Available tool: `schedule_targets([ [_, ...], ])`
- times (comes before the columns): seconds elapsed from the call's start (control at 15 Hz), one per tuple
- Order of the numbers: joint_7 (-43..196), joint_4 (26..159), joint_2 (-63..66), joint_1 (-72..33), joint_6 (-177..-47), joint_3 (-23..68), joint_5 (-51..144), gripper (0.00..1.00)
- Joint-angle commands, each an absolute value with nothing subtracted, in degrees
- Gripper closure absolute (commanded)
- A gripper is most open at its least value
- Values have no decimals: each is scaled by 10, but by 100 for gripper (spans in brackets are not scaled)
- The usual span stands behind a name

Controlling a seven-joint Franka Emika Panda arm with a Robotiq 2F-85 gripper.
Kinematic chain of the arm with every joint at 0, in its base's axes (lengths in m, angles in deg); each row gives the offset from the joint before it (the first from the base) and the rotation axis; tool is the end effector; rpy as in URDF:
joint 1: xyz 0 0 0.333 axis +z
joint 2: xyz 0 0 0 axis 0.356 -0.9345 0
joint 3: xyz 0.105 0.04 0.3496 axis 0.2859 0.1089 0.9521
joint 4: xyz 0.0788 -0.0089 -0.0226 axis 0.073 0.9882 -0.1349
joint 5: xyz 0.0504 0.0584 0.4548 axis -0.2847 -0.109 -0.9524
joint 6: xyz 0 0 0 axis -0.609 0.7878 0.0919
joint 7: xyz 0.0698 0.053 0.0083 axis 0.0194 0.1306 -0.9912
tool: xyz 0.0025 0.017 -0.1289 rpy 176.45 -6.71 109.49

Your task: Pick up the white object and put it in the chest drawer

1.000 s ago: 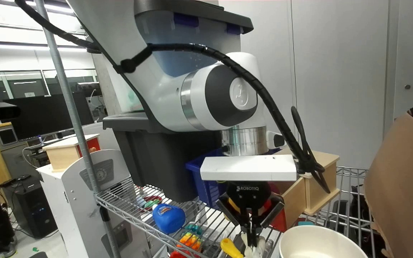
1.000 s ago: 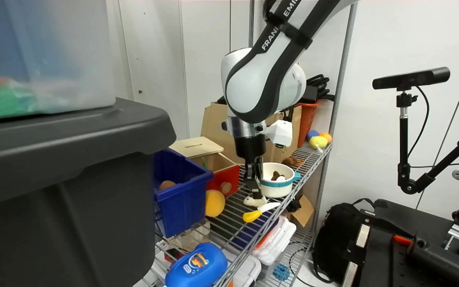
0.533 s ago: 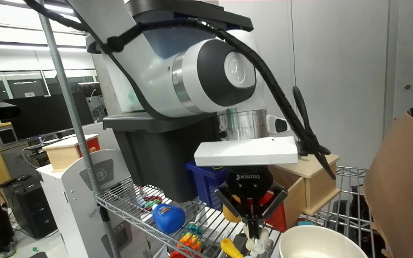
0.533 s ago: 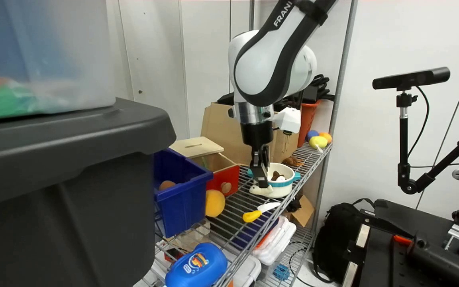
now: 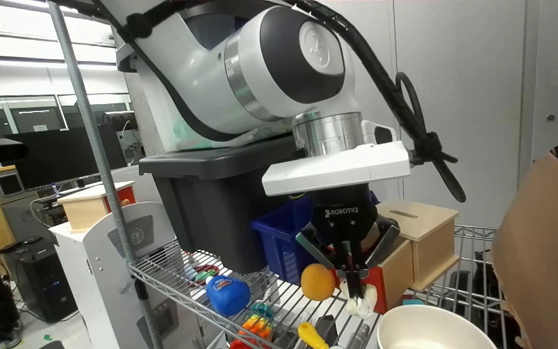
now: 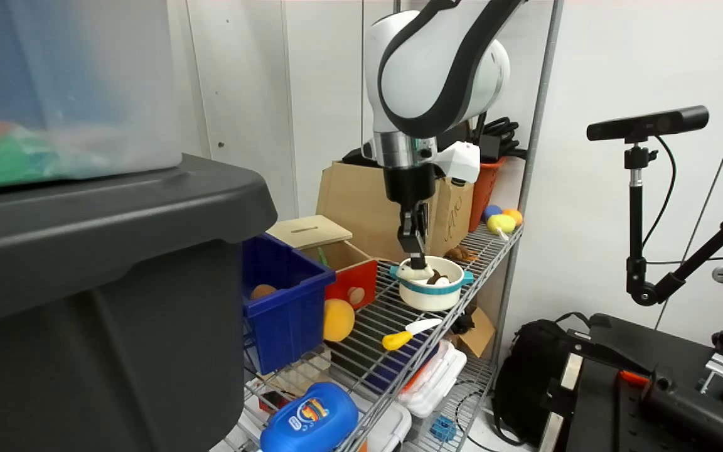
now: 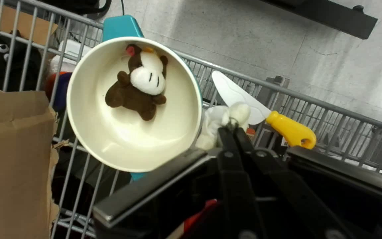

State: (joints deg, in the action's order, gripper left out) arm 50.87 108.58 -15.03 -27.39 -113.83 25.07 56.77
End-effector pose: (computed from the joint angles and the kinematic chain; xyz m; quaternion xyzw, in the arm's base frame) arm 0.6862 -0.0976 0.1570 0.9754 0.2007 -0.0626 0.0662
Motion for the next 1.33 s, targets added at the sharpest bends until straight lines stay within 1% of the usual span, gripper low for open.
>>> schedule_targets([
  [0.0,528,1085,-125,-255,-1116,237,592,99],
  [0.67,525,1020,-136,-246,-1117,225,623,99],
  [1.27,524,955,-145,-241,-1090,221,639,99],
])
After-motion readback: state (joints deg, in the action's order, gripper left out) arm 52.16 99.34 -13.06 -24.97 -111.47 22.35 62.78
